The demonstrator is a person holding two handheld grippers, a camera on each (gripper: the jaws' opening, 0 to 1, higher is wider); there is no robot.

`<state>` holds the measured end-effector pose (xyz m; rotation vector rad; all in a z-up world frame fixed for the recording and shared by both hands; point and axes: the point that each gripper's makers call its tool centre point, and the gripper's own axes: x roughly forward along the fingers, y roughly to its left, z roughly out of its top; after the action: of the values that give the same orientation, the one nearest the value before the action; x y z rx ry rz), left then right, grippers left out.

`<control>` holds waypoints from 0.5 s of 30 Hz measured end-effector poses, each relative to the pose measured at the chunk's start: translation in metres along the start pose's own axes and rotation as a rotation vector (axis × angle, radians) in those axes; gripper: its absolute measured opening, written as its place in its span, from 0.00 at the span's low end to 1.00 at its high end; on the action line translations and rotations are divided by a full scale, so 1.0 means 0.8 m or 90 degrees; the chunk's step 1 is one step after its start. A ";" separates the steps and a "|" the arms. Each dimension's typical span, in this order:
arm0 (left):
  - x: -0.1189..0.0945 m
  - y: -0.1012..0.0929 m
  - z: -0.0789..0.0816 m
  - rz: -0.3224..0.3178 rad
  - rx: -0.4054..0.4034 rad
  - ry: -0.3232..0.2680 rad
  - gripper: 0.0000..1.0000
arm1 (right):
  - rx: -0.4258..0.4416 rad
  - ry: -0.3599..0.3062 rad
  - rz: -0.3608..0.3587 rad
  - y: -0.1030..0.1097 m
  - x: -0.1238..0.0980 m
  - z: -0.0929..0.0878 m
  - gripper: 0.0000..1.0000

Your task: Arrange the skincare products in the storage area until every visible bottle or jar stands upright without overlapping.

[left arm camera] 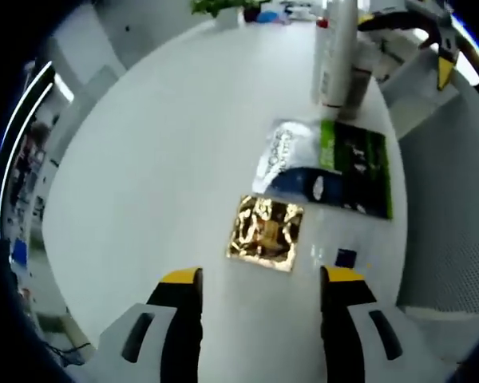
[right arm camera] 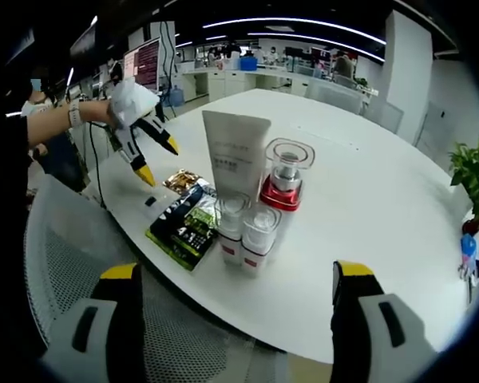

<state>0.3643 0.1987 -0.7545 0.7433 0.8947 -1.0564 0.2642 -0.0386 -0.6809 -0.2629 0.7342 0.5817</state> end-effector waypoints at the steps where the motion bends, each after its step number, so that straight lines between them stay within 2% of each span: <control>1: -0.003 -0.003 0.003 0.002 -0.007 -0.011 0.57 | 0.000 -0.003 0.001 0.000 0.000 0.001 0.99; 5: -0.010 -0.007 0.012 0.026 -0.057 -0.040 0.63 | 0.000 -0.011 0.002 0.002 0.000 0.005 0.99; 7: -0.014 -0.011 0.017 0.033 -0.057 -0.059 0.66 | -0.001 -0.014 0.000 0.001 0.000 0.007 0.99; 13: -0.025 -0.022 0.024 0.049 -0.078 -0.084 0.73 | -0.003 -0.028 0.003 0.004 -0.002 0.013 0.99; 15: -0.032 -0.025 0.030 0.058 -0.089 -0.105 0.74 | -0.005 -0.037 -0.003 0.001 -0.003 0.017 0.99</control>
<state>0.3455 0.1820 -0.7225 0.5668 0.7772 -0.9500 0.2696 -0.0330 -0.6697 -0.2540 0.6754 0.5847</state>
